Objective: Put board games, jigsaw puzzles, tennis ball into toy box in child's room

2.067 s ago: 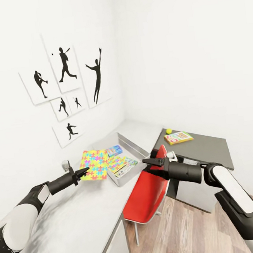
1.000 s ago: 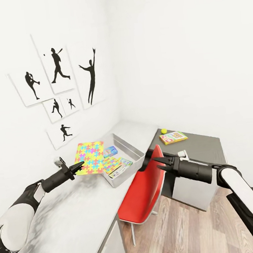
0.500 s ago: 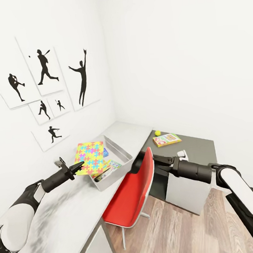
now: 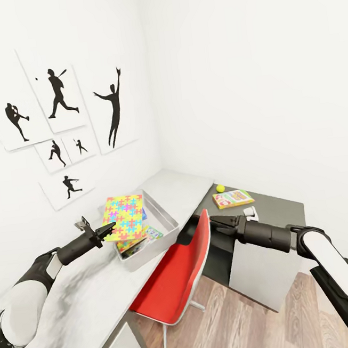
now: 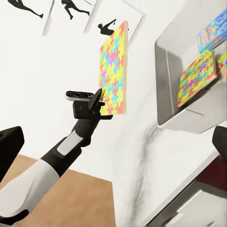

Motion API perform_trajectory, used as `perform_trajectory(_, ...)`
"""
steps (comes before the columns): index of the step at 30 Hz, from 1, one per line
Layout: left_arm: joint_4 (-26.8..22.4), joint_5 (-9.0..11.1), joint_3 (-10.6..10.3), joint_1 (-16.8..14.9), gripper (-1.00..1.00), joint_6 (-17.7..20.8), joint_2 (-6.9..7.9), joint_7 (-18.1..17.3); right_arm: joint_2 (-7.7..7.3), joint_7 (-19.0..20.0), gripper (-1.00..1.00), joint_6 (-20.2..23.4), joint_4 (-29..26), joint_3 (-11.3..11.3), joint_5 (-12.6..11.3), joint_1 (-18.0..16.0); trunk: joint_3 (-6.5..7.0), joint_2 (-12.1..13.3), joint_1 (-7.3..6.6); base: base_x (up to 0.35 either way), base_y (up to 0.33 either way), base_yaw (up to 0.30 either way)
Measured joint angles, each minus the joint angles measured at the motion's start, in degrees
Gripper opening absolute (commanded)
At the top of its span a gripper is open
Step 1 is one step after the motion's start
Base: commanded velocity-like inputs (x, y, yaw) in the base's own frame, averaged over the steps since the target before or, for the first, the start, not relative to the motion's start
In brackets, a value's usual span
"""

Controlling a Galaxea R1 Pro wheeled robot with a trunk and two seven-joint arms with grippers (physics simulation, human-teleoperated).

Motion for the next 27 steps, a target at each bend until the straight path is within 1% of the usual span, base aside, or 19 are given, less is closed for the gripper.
perform_trajectory(7, 0.0, 0.0, 0.0, 0.0, -1.0, 0.0, 0.01, 0.0, 0.01, 0.0, 1.0, 0.0, -0.1, 0.0, 0.0, 0.0, 0.18, 0.0, 0.0, 0.092, -0.259, 0.186)
perform_trajectory(14, 0.1, 0.0, 0.1, 0.1, -1.0, 0.0, 0.0, 0.0, 0.0, 0.1, 1.0, 0.1, -0.2, 0.0, -0.1, 0.0, 0.22, 0.0, 0.0, 0.113, -0.093, 0.033)
perform_trajectory(21, 0.2, 0.2, 0.1, 0.1, -1.0, 0.0, 0.0, 0.0, -0.06, 0.3, 1.0, 0.1, -0.3, -0.1, -0.1, 0.0, 0.22, 0.0, -0.01, 0.171, -0.206, 0.008)
perform_trajectory(27, 0.3, 0.3, 0.2, 0.2, -1.0, 0.0, 0.02, -0.1, -0.02, 0.3, 1.0, 0.0, -0.3, -0.1, -0.1, 0.0, 0.36, 0.0, -0.01, 0.208, -0.218, 0.188)
